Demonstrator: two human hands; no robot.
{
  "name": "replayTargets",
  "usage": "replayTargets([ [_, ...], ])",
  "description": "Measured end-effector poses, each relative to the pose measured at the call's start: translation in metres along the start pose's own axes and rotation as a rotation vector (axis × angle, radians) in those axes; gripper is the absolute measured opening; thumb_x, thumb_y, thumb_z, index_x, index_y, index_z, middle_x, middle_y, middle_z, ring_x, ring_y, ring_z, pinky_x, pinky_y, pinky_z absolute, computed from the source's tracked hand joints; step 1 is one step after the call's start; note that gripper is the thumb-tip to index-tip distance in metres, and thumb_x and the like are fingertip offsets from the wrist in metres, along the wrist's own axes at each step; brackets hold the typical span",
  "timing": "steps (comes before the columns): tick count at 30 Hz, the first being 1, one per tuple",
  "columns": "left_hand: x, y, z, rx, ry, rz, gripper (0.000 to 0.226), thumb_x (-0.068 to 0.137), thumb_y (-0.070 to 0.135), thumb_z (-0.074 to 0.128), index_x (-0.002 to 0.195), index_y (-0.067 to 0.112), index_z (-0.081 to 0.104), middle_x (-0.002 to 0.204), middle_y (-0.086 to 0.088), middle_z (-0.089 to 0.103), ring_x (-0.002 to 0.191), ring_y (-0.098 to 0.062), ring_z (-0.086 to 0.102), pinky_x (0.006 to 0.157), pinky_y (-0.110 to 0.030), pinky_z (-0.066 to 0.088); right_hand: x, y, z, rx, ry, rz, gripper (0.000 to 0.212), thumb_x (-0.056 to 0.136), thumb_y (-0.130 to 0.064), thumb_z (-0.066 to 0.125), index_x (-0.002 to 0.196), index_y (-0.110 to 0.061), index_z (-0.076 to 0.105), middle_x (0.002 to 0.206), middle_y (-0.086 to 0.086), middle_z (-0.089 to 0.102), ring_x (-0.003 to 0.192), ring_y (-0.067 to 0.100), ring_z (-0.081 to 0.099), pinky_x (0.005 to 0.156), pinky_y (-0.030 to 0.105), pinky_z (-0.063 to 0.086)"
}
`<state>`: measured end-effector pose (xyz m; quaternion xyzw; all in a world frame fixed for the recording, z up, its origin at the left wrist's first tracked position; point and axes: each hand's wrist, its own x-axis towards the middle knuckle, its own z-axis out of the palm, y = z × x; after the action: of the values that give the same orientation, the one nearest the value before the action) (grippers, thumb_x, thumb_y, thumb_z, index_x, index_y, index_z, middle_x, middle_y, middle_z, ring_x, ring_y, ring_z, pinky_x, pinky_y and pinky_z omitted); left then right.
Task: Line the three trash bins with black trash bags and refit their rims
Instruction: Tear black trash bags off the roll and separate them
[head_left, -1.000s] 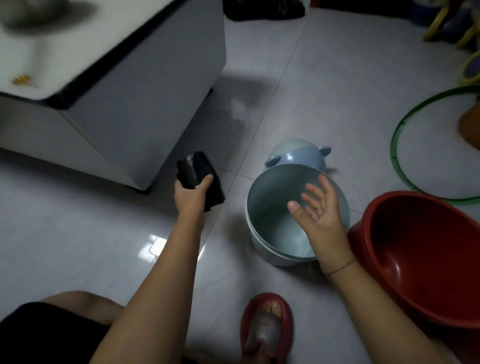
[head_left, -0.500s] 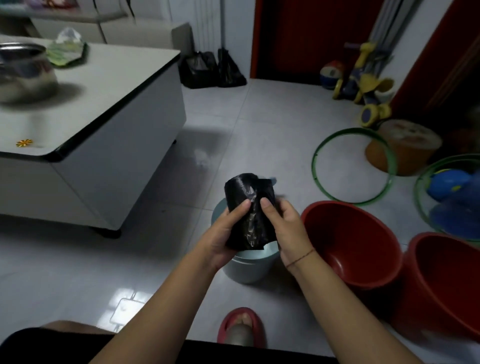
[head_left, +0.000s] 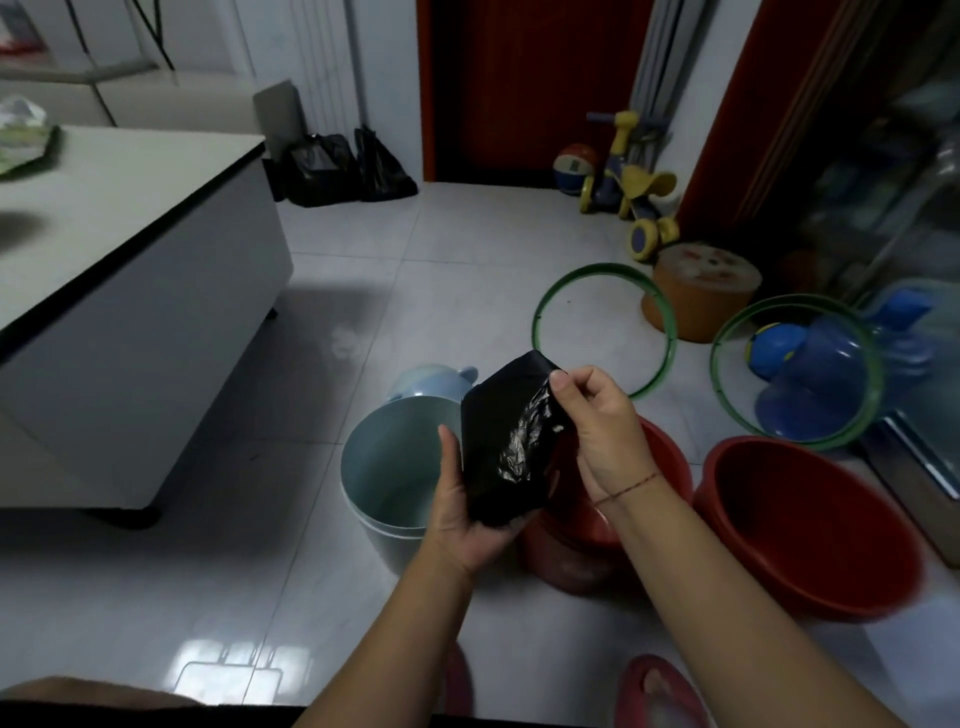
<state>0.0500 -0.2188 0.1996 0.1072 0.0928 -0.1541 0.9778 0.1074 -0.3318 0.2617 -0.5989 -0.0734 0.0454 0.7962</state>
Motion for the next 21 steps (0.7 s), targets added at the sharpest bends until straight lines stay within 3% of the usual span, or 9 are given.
replayTargets([
  [2,0.007,-0.012,0.0,-0.049,-0.015,0.013,0.089,0.045,0.051,0.088,0.114,-0.002,0.067,0.116,-0.023,0.066,0.102,-0.038,0.066,0.088,-0.052,0.052,0.0,-0.004,-0.011,0.035,0.008,-0.009,0.017,0.09,-0.007,0.058,0.075,-0.014,0.054,0.075,0.002,0.06,0.072,0.012,0.055,0.074,0.025,0.05],
  [7,0.02,-0.021,-0.003,-0.171,-0.073,0.094,0.084,0.065,0.074,0.054,0.111,0.005,0.069,0.112,-0.019,0.069,0.1,-0.036,0.067,0.08,-0.05,0.056,0.003,-0.013,-0.044,0.038,0.047,-0.073,0.015,0.089,-0.01,0.058,0.075,-0.015,0.053,0.07,-0.005,0.065,0.069,0.005,0.06,0.072,0.019,0.051],
  [9,0.021,-0.018,-0.005,-0.164,-0.123,0.135,0.079,0.065,0.069,0.059,0.111,0.006,0.07,0.113,-0.018,0.069,0.103,-0.036,0.066,0.082,-0.05,0.055,0.005,-0.016,-0.057,0.034,0.065,-0.088,0.019,0.077,-0.028,0.069,0.076,-0.016,0.055,0.071,-0.006,0.067,0.071,0.005,0.061,0.074,0.02,0.051],
  [12,0.02,-0.011,-0.009,-0.063,-0.159,0.196,0.075,0.053,0.054,0.082,0.11,0.007,0.071,0.115,-0.015,0.069,0.105,-0.033,0.066,0.082,-0.047,0.055,0.008,-0.02,-0.073,-0.006,0.108,-0.092,0.049,0.051,-0.056,0.082,0.075,-0.02,0.059,0.073,-0.007,0.068,0.074,0.006,0.06,0.075,0.021,0.052],
  [16,0.016,-0.001,-0.013,-0.022,-0.136,0.234,0.077,0.039,0.043,0.093,0.105,0.008,0.074,0.11,-0.013,0.071,0.099,-0.032,0.069,0.075,-0.047,0.057,0.018,-0.02,-0.09,0.004,0.2,-0.072,0.059,0.039,-0.064,0.083,0.075,-0.022,0.062,0.082,0.0,0.068,0.082,0.014,0.061,0.087,0.035,0.049],
  [19,0.015,0.004,-0.012,-0.005,-0.101,0.22,0.073,0.041,0.04,0.093,0.105,0.008,0.074,0.112,-0.013,0.07,0.102,-0.031,0.068,0.079,-0.048,0.056,0.01,-0.012,-0.085,0.006,0.203,0.024,0.077,0.045,-0.068,0.078,0.101,-0.018,0.064,0.11,0.008,0.067,0.103,0.017,0.062,0.093,0.036,0.049],
  [21,0.017,0.007,-0.011,0.041,-0.059,0.179,0.075,0.047,0.038,0.092,0.112,0.008,0.07,0.12,-0.015,0.066,0.109,-0.032,0.064,0.085,-0.05,0.054,-0.006,-0.004,-0.072,-0.078,0.138,0.102,0.087,0.056,-0.07,0.072,0.123,-0.018,0.056,0.125,0.005,0.064,0.114,0.017,0.06,0.1,0.039,0.047],
])
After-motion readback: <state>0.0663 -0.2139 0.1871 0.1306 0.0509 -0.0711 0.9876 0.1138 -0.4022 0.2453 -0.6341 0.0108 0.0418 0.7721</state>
